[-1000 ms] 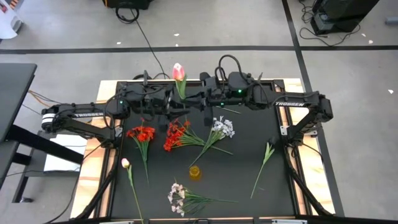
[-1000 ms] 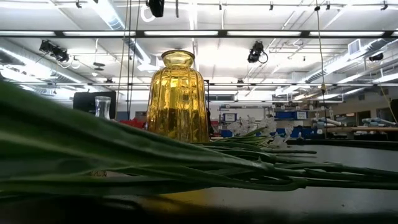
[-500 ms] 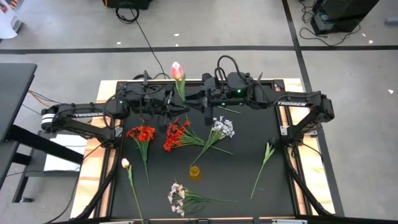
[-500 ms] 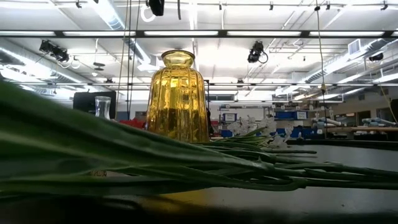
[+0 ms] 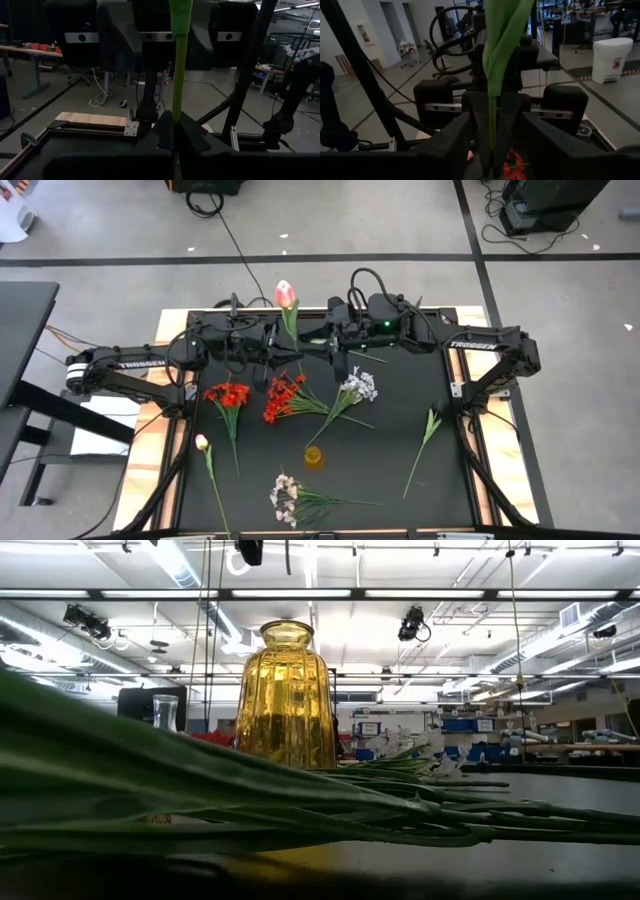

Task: Sort flowers into vase by color
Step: Put the top pink flower into the yellow vase

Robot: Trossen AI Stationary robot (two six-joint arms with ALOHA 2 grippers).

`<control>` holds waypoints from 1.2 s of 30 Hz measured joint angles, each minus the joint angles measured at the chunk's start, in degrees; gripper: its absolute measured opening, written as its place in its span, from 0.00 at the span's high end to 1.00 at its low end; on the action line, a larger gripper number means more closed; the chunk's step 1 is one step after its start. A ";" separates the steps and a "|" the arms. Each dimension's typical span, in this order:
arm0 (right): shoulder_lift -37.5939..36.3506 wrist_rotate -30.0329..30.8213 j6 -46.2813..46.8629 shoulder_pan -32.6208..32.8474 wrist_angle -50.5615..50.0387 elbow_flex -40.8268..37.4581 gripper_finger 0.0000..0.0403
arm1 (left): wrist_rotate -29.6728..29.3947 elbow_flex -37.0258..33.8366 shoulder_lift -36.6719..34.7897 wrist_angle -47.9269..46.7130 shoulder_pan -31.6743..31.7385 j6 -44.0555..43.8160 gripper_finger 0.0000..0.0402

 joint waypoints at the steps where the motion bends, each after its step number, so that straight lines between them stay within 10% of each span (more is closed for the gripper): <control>1: -0.02 -0.21 -0.02 -0.09 -0.02 0.00 0.58 | 0.00 0.00 0.01 0.00 0.00 0.37 0.99; 36: 2.27 -5.13 0.14 -0.59 -0.01 -0.04 0.69 | -1.36 0.04 0.08 -3.68 -0.06 2.53 0.98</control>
